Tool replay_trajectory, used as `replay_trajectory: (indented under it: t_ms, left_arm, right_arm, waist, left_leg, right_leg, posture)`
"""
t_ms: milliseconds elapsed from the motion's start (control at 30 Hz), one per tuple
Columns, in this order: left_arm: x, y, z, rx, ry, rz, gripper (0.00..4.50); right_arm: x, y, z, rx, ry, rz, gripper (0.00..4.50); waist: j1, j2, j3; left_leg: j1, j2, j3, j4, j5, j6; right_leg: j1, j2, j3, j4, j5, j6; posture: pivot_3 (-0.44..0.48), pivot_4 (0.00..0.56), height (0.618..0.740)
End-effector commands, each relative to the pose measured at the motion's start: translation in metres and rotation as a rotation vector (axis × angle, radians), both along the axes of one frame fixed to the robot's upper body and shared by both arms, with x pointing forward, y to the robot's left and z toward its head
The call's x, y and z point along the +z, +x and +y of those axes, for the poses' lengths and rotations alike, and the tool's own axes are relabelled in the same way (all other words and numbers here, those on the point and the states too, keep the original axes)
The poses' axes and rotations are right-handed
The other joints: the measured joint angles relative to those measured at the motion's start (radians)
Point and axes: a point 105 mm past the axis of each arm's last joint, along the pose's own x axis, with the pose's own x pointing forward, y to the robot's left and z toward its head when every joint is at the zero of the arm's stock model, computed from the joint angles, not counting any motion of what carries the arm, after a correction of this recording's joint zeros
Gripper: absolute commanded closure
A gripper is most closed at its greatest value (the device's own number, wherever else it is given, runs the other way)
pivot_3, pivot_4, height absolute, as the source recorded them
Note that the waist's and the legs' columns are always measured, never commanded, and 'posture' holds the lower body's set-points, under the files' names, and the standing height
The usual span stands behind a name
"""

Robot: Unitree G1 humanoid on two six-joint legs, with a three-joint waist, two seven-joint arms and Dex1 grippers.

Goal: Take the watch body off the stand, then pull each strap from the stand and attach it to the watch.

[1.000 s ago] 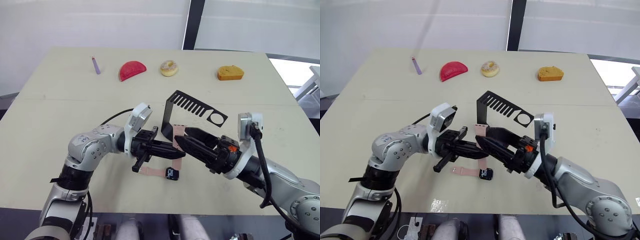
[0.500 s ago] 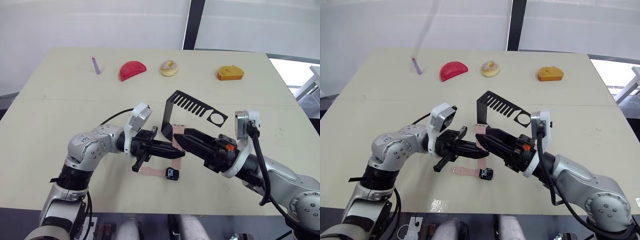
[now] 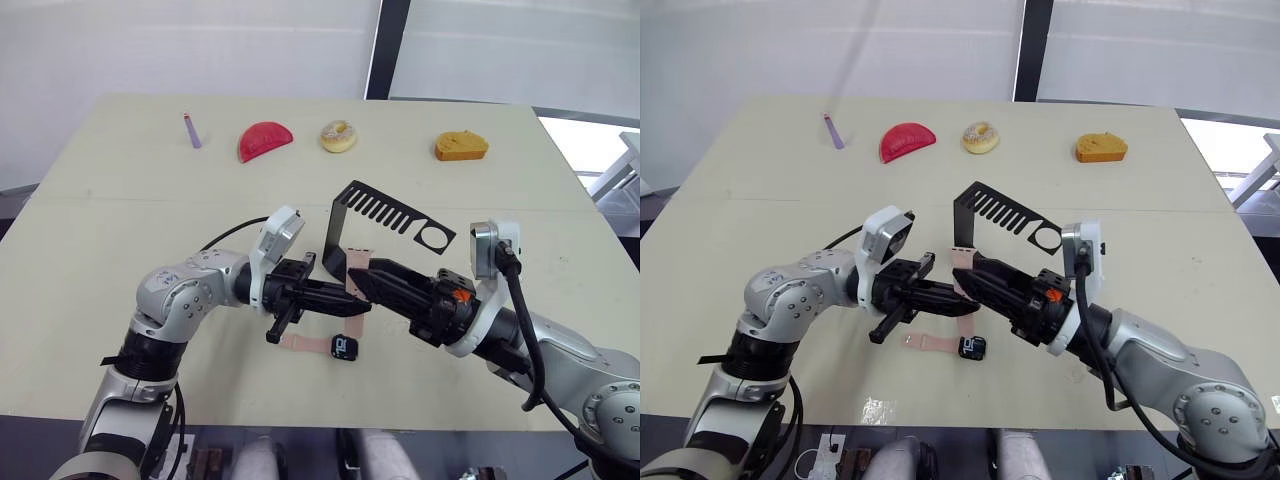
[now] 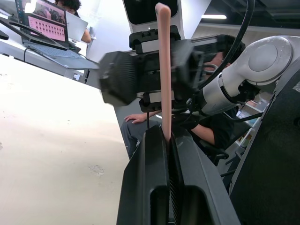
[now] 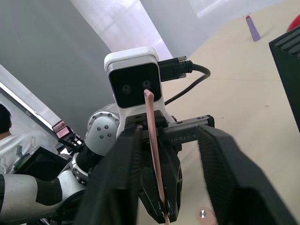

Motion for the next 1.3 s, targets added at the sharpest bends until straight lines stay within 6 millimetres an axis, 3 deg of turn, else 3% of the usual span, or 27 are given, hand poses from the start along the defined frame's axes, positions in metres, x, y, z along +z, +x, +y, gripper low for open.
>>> replay_trajectory:
  t_ms: [33,1300]
  left_arm:
    - [0.0046,-0.0027,-0.0008,-0.011,-0.015,-0.029,4.50]
    - [0.0077,-0.0006,-0.0075,-0.003,-0.030,-0.041,4.50]
  right_arm:
    - [0.0094,-0.0049,0.0002,0.014,0.026,-0.036,3.83]
    - [0.0177,-0.0076,0.0020,0.038,0.078,-0.052,3.83]
  waist:
    - [0.000,0.000,0.000]
    - [0.000,0.000,0.000]
  left_leg:
    - [0.000,0.000,0.000,0.000,0.000,0.000]
    - [-0.001,0.000,-0.001,0.000,0.000,0.000]
  right_leg:
    - [0.000,0.000,0.000,0.000,0.000,0.000]
    - [0.000,0.000,0.000,0.000,0.000,0.000]
  posture:
    - [0.000,0.150,0.737]
    - [0.000,0.150,0.737]
